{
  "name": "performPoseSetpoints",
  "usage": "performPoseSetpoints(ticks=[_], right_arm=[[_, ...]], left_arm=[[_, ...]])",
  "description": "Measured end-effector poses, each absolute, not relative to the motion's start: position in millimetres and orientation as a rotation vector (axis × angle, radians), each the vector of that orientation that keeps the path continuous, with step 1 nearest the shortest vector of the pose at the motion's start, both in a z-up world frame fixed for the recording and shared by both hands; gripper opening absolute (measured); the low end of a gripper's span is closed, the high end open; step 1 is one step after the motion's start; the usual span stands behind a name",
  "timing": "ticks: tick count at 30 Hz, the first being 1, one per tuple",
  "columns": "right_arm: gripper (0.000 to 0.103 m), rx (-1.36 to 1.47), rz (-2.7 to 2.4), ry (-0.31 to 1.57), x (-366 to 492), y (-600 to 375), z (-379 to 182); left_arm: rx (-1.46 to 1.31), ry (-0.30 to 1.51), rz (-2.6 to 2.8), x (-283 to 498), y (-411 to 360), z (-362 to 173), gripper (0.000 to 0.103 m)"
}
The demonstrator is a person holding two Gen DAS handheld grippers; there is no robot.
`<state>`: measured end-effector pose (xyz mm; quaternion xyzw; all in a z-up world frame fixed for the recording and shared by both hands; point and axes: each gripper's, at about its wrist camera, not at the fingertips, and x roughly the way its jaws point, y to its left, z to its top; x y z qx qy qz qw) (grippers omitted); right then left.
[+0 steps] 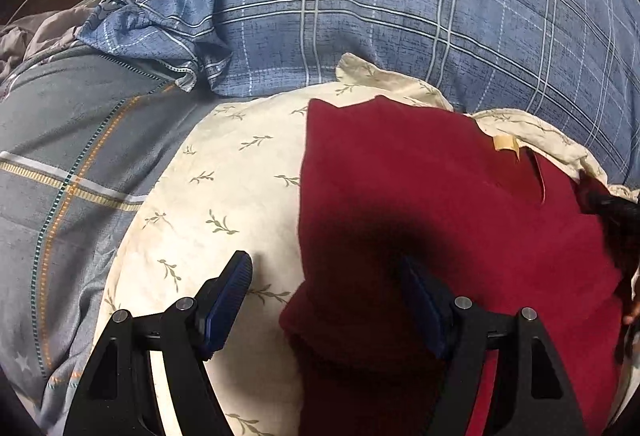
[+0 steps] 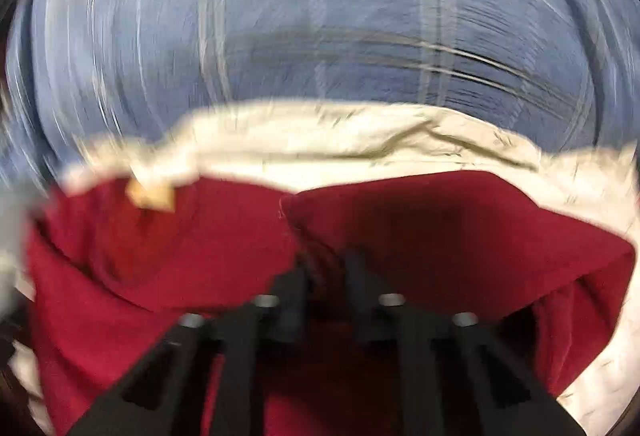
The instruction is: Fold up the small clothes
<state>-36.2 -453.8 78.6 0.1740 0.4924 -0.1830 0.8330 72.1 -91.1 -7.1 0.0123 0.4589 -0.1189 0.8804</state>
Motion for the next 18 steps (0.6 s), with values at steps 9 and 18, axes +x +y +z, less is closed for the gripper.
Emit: performPoseSetpoints(ticks=[9, 18], right_arm=[[0.007, 0.378, -0.148, 0.720, -120.4, -466.3, 273.6], [0.007, 0.276, 0.230, 0.668, -121.5, -369.7, 358.4]], left_arm=[[-0.021, 0.912, -0.253, 66.4, -79.7, 7.5, 0.073], [-0.112, 0.889, -0.216, 63.4, -55.9, 15.9, 0.073]])
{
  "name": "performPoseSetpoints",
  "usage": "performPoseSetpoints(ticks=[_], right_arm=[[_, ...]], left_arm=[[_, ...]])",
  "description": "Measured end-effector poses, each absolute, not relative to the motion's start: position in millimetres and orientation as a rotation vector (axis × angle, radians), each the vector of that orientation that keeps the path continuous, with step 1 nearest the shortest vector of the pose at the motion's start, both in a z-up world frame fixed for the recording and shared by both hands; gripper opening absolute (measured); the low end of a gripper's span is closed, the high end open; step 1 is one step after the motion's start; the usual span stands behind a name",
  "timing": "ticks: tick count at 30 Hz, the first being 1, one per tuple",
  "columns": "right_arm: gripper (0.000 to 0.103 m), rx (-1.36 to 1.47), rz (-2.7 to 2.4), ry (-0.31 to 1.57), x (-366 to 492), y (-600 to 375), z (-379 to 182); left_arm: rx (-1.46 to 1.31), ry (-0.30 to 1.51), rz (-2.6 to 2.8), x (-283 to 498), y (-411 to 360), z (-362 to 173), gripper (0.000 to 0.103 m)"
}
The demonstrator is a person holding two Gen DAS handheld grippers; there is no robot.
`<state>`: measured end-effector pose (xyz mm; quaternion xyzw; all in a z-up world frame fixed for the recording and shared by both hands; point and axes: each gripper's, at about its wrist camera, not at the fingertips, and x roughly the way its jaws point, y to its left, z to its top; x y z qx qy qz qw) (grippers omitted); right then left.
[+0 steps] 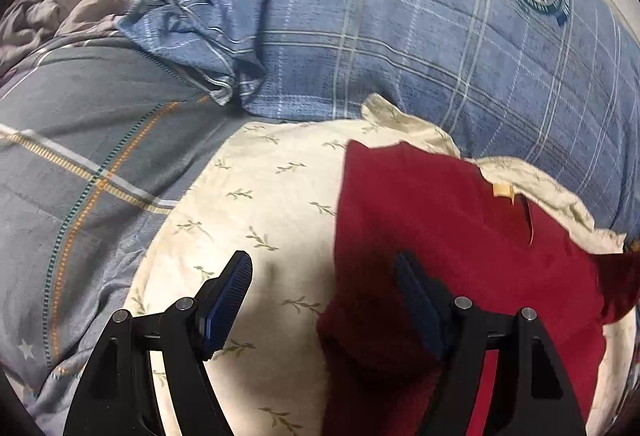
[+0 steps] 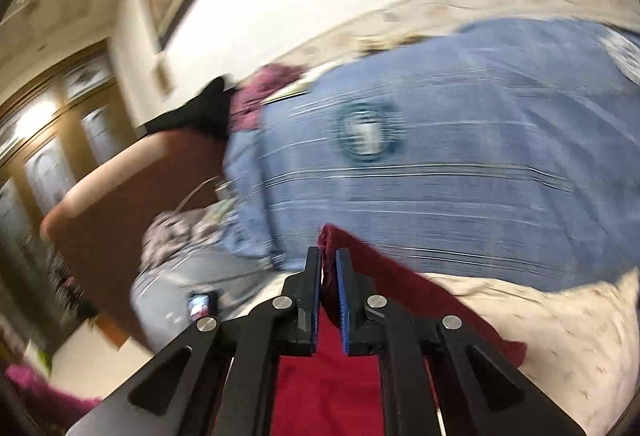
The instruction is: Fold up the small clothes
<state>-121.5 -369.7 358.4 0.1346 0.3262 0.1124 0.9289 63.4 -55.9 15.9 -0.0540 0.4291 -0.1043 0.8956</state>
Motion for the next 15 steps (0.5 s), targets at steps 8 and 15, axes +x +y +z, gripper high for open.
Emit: performPoseSetpoints(ticks=[8, 15], right_arm=[[0.007, 0.171, 0.511, 0.926, -12.8, -258.6, 289.5], [0.019, 0.279, 0.342, 1.026, 22.6, -265.8, 210.2]], left_arm=[[-0.242, 0.829, -0.177, 60.2, -17.7, 30.2, 0.073], [-0.256, 0.843, -0.226, 63.9, -13.0, 29.0, 0.073]])
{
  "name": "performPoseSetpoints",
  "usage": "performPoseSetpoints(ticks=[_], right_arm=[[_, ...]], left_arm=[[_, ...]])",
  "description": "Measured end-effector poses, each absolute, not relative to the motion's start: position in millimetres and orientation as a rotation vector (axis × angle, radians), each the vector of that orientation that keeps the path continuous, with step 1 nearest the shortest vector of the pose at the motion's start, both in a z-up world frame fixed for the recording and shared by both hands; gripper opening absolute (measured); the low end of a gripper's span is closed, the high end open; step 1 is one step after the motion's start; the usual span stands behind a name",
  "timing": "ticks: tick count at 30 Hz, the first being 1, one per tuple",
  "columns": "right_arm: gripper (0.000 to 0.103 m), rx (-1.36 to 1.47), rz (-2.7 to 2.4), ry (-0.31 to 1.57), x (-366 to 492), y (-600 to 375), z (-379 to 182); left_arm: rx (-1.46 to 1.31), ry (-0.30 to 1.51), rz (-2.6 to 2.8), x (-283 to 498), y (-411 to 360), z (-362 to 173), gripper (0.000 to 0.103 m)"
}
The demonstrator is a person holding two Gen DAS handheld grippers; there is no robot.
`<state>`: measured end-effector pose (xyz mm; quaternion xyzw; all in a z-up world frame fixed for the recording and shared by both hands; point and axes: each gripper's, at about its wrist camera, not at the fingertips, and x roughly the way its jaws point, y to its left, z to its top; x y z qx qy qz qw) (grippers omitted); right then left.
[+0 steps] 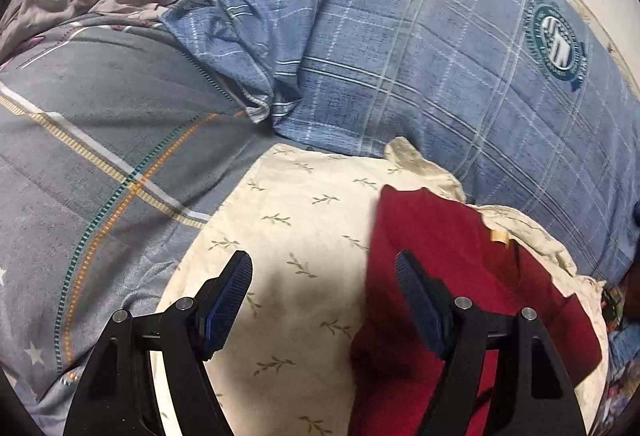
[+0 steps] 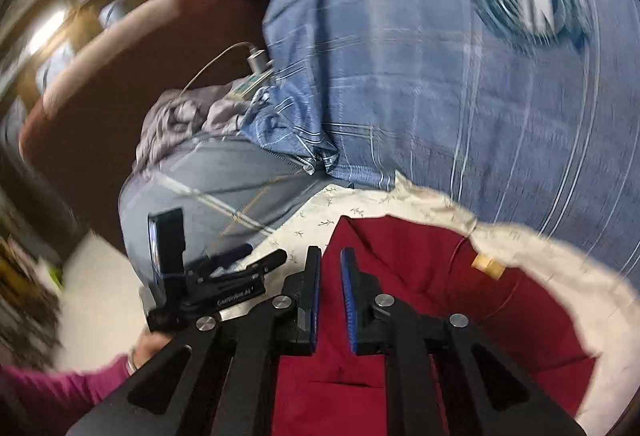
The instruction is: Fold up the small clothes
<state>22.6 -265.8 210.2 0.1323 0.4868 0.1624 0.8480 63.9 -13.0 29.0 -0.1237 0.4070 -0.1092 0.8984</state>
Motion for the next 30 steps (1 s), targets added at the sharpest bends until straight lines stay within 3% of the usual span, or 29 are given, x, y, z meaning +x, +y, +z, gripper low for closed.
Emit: performPoseSetpoints(ticks=[2, 4, 12, 20, 24, 25, 27, 28, 30], right_arm=[[0.051, 0.325, 0.327, 1.021, -1.4, -283.4, 203.8], [0.063, 0.305, 0.278, 1.017, -31.9, -294.3, 196.5], [0.063, 0.454, 0.153, 0.977, -123.0, -352.5, 174.7], [0.063, 0.634, 0.117, 0.934, -145.0, -391.5, 149.3], [0.063, 0.668, 0.116, 0.934, -147.6, -398.4, 145.1], [0.064, 0.664, 0.113, 0.931, -148.6, -399.1, 145.5], [0.064, 0.670, 0.107, 0.918, -150.1, -401.6, 147.6], [0.064, 0.677, 0.102, 0.907, -151.1, -404.0, 148.7], [0.064, 0.688, 0.056, 0.867, -154.6, -411.9, 153.9]], left_arm=[[-0.258, 0.841, -0.302, 60.1, -17.0, 34.3, 0.073], [-0.234, 0.830, -0.393, 48.3, -24.8, 42.9, 0.073], [-0.058, 0.929, -0.512, -14.7, -56.8, 39.0, 0.073], [-0.012, 1.057, -0.498, -61.3, -72.6, 8.4, 0.070], [0.034, 1.015, -0.510, -62.6, -89.8, 7.3, 0.057], [0.023, 1.015, -0.522, -59.7, -91.7, 6.5, 0.043], [0.016, 1.017, -0.524, -57.1, -93.4, 5.7, 0.031], [0.026, 1.005, -0.529, -56.3, -94.3, 7.4, 0.019], [0.038, 0.998, -0.556, -56.7, -95.3, 15.2, 0.012]])
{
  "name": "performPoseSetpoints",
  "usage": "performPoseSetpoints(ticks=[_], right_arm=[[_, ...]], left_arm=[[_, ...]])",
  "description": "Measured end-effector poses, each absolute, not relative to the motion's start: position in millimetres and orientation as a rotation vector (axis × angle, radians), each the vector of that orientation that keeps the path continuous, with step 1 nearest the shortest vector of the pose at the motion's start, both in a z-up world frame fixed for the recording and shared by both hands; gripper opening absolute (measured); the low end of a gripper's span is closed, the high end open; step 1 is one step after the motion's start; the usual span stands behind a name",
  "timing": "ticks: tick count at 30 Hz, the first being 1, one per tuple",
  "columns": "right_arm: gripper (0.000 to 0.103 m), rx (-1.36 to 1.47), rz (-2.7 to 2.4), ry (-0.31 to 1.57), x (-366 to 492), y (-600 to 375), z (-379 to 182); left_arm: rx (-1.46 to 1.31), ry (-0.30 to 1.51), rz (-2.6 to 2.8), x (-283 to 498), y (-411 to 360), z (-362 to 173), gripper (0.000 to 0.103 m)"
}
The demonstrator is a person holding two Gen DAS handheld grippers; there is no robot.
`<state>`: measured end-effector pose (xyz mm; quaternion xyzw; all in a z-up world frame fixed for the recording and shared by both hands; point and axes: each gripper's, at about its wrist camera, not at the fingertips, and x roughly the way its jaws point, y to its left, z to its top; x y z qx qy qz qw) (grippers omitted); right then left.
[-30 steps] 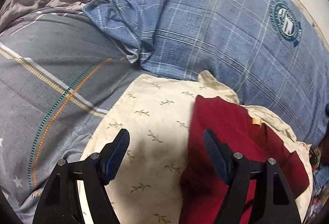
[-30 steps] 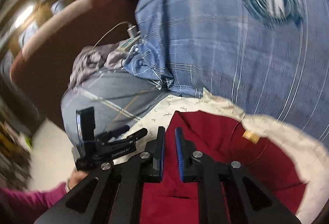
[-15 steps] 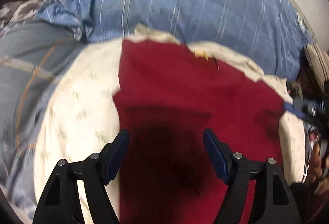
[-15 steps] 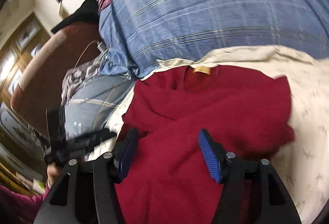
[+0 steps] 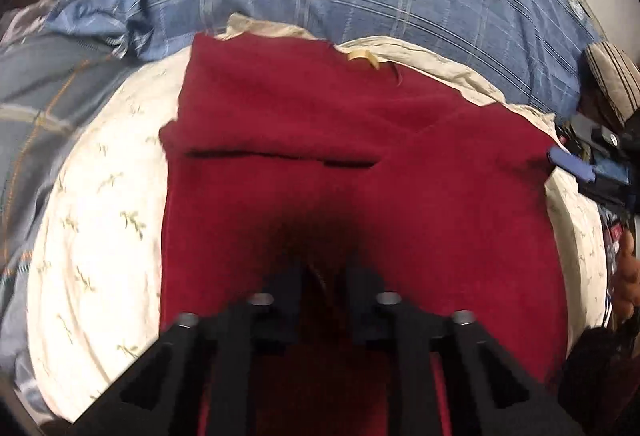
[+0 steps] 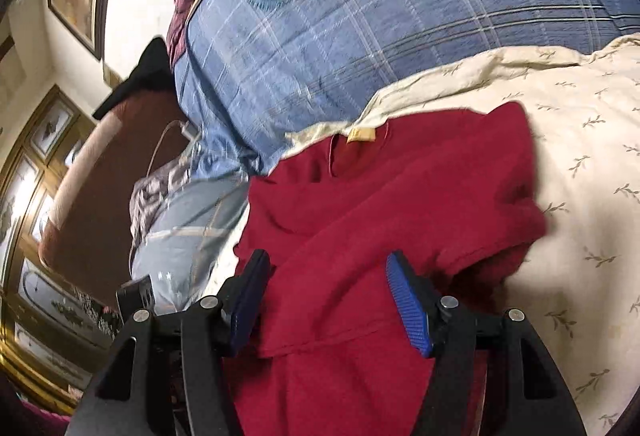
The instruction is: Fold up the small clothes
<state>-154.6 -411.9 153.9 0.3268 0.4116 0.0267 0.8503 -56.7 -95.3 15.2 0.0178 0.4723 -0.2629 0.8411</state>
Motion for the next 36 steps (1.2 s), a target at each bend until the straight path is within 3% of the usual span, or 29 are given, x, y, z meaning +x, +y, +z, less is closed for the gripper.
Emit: performPoseSetpoints(ticks=[5, 10, 20, 22, 24, 27, 36], right_arm=[[0.064, 0.700, -0.145, 0.719, -173.7, -446.1, 177.2], [0.067, 0.666, -0.313, 0.753, -170.5, -461.0, 180.3], [0.066, 0.470, -0.348, 0.986, -110.9, -434.1, 134.1], [0.061, 0.342, -0.380, 1.025, -108.2, -423.8, 123.2], [0.051, 0.186, -0.422, 1.126, -109.1, -419.1, 106.0], [0.046, 0.245, -0.403, 1.146, -124.8, -432.3, 98.9], [0.051, 0.329, -0.375, 0.987, -131.5, -428.2, 131.6]], left_arm=[[0.008, 0.854, -0.589, -40.2, -87.2, 75.8, 0.011], [-0.035, 0.722, -0.521, -1.1, -72.3, 119.6, 0.010], [-0.072, 0.936, -0.432, 68.9, -80.0, 40.1, 0.013], [-0.080, 0.946, -0.422, 76.0, -77.5, 36.2, 0.029], [-0.095, 0.962, -0.392, 81.2, -71.9, 29.5, 0.044], [-0.118, 0.973, -0.365, 81.9, -61.9, 21.7, 0.047], [-0.043, 0.835, -0.267, 57.8, -60.2, 33.8, 0.056]])
